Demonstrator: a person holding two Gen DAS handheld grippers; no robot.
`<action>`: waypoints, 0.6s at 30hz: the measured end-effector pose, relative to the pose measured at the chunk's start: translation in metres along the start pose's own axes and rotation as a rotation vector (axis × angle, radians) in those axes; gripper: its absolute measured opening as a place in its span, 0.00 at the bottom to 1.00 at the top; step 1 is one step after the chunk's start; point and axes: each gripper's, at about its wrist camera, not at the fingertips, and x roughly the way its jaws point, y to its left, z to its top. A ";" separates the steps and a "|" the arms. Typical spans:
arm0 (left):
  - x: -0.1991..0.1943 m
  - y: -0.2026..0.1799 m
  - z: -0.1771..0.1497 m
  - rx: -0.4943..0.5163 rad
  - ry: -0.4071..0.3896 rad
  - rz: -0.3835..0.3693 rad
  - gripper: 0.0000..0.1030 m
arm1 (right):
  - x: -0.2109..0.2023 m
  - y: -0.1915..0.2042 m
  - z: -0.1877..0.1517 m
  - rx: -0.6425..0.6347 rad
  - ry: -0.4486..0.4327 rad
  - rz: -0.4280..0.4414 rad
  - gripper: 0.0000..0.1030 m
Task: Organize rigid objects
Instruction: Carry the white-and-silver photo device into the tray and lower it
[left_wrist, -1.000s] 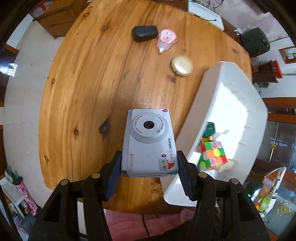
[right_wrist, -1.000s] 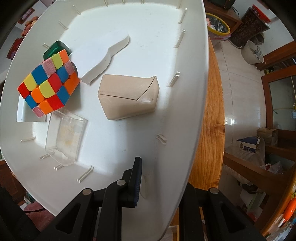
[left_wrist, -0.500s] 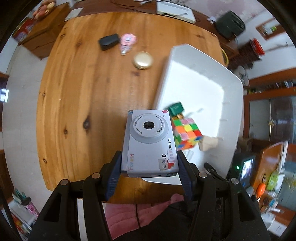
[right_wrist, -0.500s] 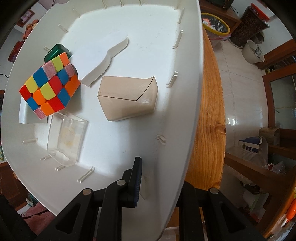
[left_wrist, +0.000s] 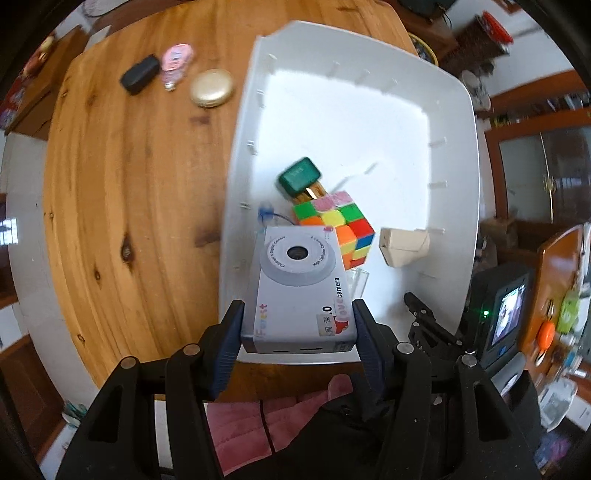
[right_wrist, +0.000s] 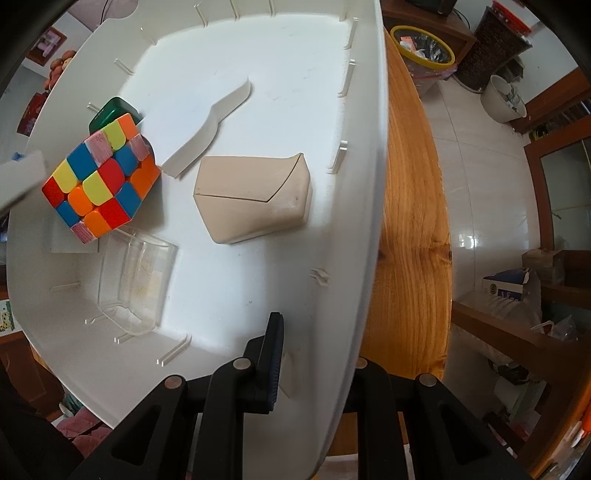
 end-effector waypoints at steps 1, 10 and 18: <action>0.003 -0.003 0.001 0.008 0.005 0.008 0.59 | 0.000 0.000 -0.001 0.000 -0.001 0.000 0.19; 0.035 -0.009 0.001 -0.008 0.088 0.021 0.60 | 0.000 -0.001 -0.001 0.000 -0.001 0.000 0.19; 0.046 -0.010 -0.006 -0.016 0.122 -0.002 0.67 | 0.002 -0.001 -0.002 -0.007 0.004 -0.008 0.19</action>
